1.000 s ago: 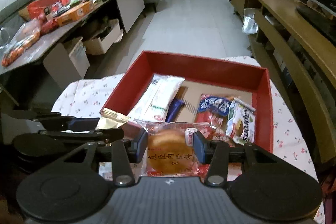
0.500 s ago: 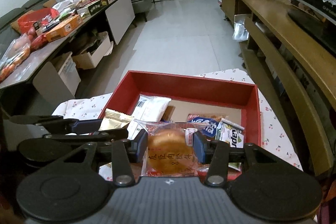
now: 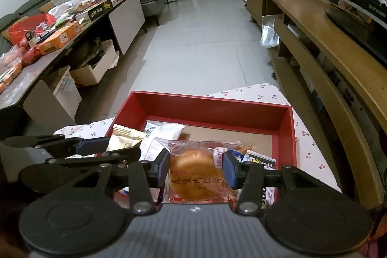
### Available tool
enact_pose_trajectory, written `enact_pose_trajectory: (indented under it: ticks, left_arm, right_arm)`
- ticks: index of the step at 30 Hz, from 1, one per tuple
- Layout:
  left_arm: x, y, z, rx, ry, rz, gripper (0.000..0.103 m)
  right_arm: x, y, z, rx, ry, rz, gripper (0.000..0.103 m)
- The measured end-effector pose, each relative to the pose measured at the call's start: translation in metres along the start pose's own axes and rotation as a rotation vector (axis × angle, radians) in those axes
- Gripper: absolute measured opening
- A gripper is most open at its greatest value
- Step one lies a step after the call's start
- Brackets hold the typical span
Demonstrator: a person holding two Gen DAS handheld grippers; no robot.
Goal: Organize snacks
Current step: 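Lower both packs into the box and open both grippers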
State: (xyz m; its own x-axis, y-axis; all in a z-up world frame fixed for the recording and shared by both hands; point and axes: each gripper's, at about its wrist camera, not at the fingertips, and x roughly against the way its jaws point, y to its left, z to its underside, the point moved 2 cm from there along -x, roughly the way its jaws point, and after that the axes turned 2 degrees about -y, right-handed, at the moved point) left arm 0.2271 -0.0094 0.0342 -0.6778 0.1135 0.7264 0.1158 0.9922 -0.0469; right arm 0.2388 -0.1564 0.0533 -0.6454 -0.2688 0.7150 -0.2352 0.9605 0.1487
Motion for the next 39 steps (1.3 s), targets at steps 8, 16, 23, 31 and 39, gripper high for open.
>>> enact_pose_trajectory:
  ticks: [8,16,23,31,39]
  left_arm:
    - [-0.016,-0.002,0.0,-0.006,0.021,-0.022,0.046]
    - [-0.029,-0.003,0.004,-0.009,0.048,-0.042,0.046]
    - [-0.039,-0.005,0.008,-0.018,0.071,-0.06,0.046]
    - [-0.046,-0.004,0.013,-0.012,0.087,-0.069,0.046]
    - [-0.051,-0.004,0.013,-0.017,0.091,-0.083,0.049]
  right_arm:
    - [-0.017,-0.005,0.0,-0.001,0.024,0.02,0.07]
    - [-0.031,-0.008,0.001,0.003,0.052,0.034,0.07]
    - [-0.044,-0.009,0.005,0.01,0.077,0.05,0.07]
    - [-0.051,-0.008,0.006,0.016,0.085,0.062,0.07]
    - [-0.059,-0.01,0.008,0.012,0.106,0.065,0.069]
